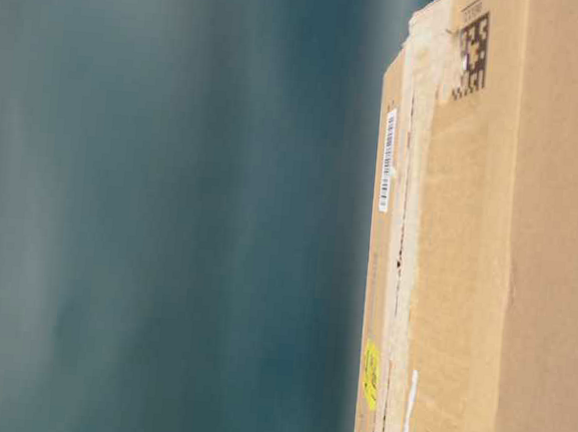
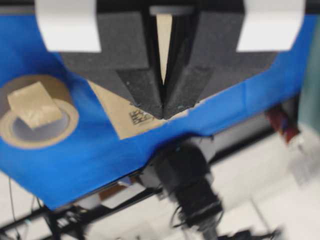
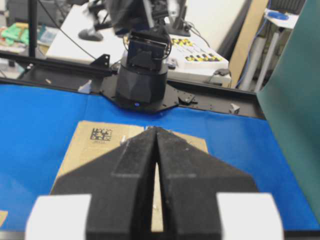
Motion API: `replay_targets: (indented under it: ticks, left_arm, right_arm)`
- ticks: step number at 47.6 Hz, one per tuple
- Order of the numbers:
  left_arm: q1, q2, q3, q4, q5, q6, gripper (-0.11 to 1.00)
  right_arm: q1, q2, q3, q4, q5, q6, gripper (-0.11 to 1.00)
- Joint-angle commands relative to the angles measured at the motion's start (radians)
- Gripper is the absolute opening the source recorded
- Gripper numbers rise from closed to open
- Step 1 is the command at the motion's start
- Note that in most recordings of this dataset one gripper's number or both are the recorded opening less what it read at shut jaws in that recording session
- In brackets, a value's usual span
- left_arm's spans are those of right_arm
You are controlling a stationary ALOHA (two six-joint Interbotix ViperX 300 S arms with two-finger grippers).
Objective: Apply tape along the seams of the closed cardboard box to seal it securely.
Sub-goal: 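Move the left gripper down toward the brown tape roll, then pinch the loose tape end on the roll with the left gripper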
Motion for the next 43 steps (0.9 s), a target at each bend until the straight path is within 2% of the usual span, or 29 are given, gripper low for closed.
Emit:
replay_targets:
  ticks: [1, 5, 10, 15, 19, 23, 24, 29, 33, 43]
  left_arm:
    - [-0.060, 0.071, -0.043, 0.002, -0.023, 0.092, 0.00]
    - [-0.120, 0.150, -0.075, 0.000, -0.023, 0.204, 0.01]
    - [-0.164, 0.247, -0.126, -0.003, -0.025, 0.279, 0.05]
    - [-0.175, 0.359, -0.193, -0.005, -0.015, 0.319, 0.23]
    - [-0.176, 0.442, -0.241, -0.002, 0.015, 0.348, 0.49]
    - [-0.173, 0.540, -0.304, -0.002, 0.072, 0.420, 0.73]
    - [-0.173, 0.561, -0.318, -0.003, 0.083, 0.439, 0.73]
    - [-0.173, 0.661, -0.399, -0.003, 0.133, 0.548, 0.63]
    - [-0.173, 0.715, -0.454, -0.005, 0.170, 0.614, 0.62]
    - [-0.150, 0.819, -0.546, -0.005, 0.230, 0.709, 0.62]
  right_arm:
    - [0.000, 0.008, -0.029, -0.002, -0.008, -0.002, 0.00]
    - [0.000, 0.008, -0.032, -0.005, -0.008, -0.003, 0.00]
    - [0.000, 0.008, -0.035, -0.006, -0.012, -0.005, 0.00]
    - [0.000, 0.008, -0.038, -0.014, -0.018, -0.006, 0.00]
    - [0.000, 0.008, -0.040, -0.028, -0.018, -0.005, 0.00]
    - [0.000, 0.008, -0.040, -0.043, -0.017, -0.005, 0.00]
    - [0.000, 0.008, -0.040, -0.044, -0.017, -0.005, 0.00]
    - [0.000, 0.008, -0.040, -0.058, -0.014, -0.006, 0.00]
    - [0.000, 0.008, -0.038, -0.066, -0.012, -0.005, 0.00]
    - [0.000, 0.012, -0.037, -0.081, -0.003, -0.005, 0.00]
